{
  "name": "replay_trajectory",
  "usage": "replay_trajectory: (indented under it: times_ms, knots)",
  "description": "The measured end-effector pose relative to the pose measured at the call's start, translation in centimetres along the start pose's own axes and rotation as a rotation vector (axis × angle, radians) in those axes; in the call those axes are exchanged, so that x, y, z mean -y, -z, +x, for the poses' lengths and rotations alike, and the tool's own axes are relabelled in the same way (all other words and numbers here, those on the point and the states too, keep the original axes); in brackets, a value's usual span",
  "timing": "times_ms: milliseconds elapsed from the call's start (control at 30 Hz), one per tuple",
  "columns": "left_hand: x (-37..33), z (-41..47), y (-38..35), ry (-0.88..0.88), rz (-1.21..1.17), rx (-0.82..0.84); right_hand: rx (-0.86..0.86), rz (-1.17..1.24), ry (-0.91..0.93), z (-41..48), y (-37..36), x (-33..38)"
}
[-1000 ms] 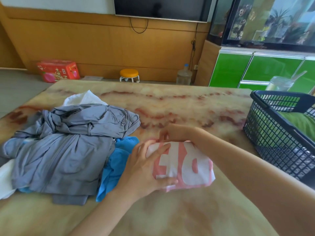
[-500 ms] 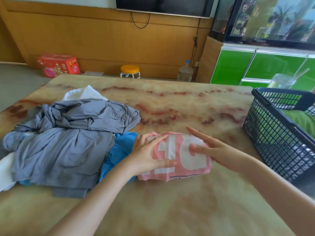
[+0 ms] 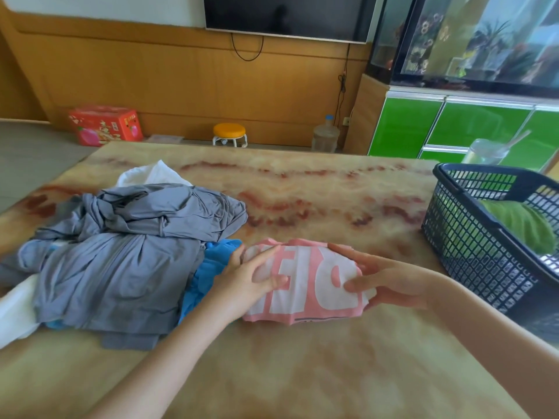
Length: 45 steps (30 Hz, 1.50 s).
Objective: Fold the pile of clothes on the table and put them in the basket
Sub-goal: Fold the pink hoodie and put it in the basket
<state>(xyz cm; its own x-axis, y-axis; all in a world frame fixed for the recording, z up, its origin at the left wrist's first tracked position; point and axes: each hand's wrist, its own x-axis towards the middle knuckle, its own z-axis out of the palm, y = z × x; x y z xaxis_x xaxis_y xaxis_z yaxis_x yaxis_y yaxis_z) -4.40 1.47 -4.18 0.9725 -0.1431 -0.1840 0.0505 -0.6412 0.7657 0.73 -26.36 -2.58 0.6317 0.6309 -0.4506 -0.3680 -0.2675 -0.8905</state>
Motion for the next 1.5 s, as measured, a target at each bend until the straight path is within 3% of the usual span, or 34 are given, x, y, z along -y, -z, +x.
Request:
replay_trajectory:
  times_ms: [67, 300, 500, 667, 933, 1200, 1367, 1500]
  knots:
    - [-0.1, -0.2, -0.4, -0.031, 0.016, -0.018, -0.039, -0.024, -0.015, 0.2, 0.0, -0.1]
    - [-1.0, 0.8, 3.4, 0.093, -0.254, 0.305, -0.074, 0.035, -0.096, 0.7, 0.0, 0.2]
    - [-1.9, 0.5, 3.3, 0.124, -0.322, 0.268, -0.106, 0.005, -0.102, 0.1, -1.0, 0.5]
    - [-2.1, -0.9, 2.3, 0.020, -0.208, 0.210, -0.156, -0.025, -0.065, -1.6, -2.3, -0.4]
    - [-1.8, -4.3, -0.4, 0.033, -0.380, 0.281, -0.148, 0.027, -0.051, -5.4, -2.8, -2.6]
    - [-3.0, -4.4, -0.4, 0.184, -0.433, 0.329, -0.164, 0.068, -0.044, -5.4, -3.2, -3.0]
    - [-2.8, -4.6, -0.8, 0.102, -0.492, 0.246, -0.189, 0.092, -0.010, -5.3, -3.7, -3.2]
    - [-2.2, -4.8, -0.8, 0.161, -0.692, 0.219, -0.259, 0.044, 0.004, -5.5, -4.5, -2.6]
